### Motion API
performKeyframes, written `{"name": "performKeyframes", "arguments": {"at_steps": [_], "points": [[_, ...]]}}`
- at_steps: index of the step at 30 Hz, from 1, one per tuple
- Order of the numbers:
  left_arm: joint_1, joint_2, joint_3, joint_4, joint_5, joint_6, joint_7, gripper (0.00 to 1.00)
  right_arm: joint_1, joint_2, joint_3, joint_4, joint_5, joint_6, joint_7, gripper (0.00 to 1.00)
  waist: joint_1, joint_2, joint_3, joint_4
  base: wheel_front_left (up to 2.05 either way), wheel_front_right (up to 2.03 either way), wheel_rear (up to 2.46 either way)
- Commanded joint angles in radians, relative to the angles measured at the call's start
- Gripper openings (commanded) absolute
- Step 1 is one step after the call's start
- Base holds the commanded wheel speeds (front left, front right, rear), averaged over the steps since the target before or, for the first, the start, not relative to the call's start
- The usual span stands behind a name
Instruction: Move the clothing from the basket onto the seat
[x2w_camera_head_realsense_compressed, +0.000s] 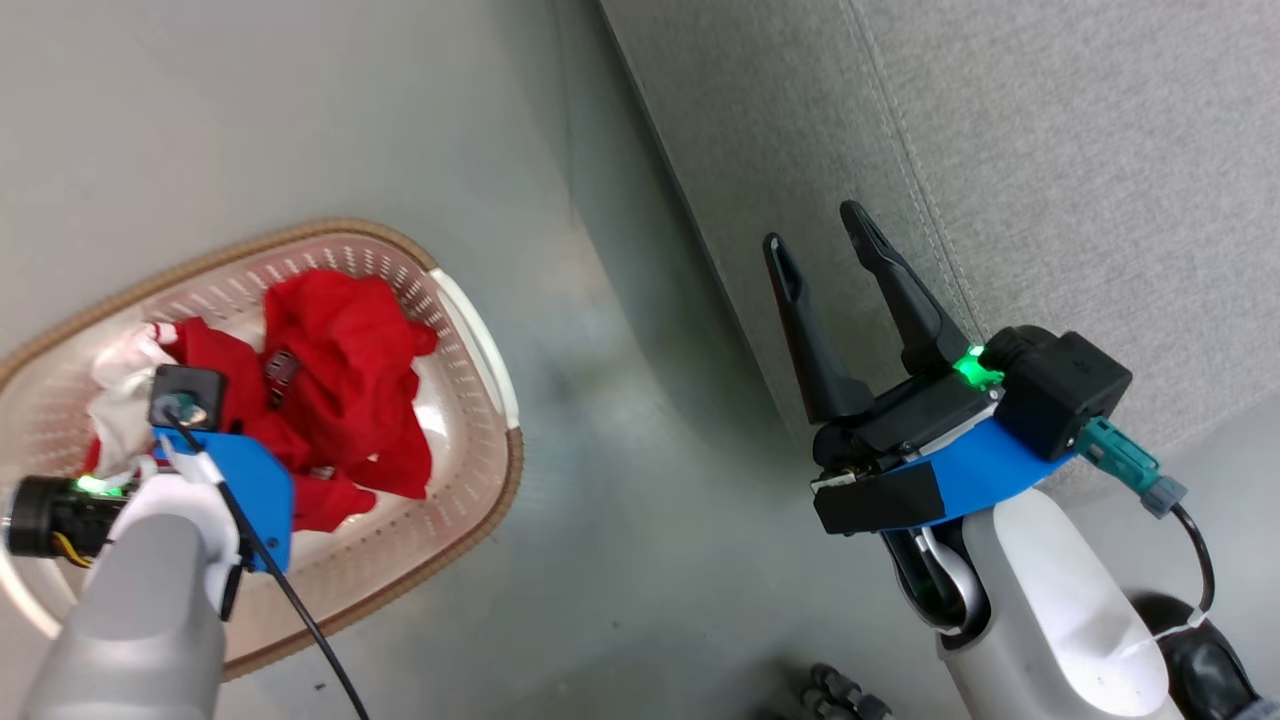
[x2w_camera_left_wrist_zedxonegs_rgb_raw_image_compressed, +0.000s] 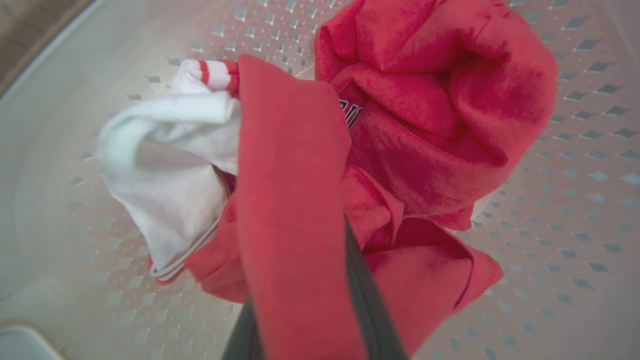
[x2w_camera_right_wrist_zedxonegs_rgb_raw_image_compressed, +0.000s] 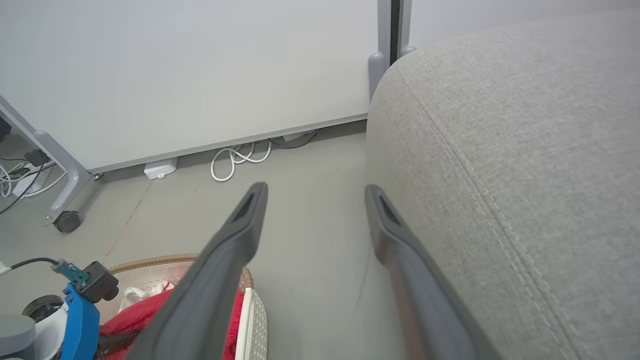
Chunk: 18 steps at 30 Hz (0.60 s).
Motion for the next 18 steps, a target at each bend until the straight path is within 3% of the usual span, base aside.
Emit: {"name": "performKeyframes", "arguments": {"at_steps": [1, 18], "points": [[0.004, -0.011, -0.004, 0.009, -0.006, -0.005, -0.015, 0.00, 0.011, -0.001, -0.008, 0.006, -0.014, 0.000, -0.003, 1.00, 0.0000, 0.0000, -0.058, 0.035, 0.00, 0.00, 0.00], [0.103, -0.180, -0.100, 0.114, -0.032, -0.055, -0.173, 0.00, 0.143, -0.002, -0.092, 0.096, -0.128, 0.000, -0.003, 1.00, 0.0000, 0.0000, -0.476, 0.195, 0.00, 0.00, 0.00]]}}
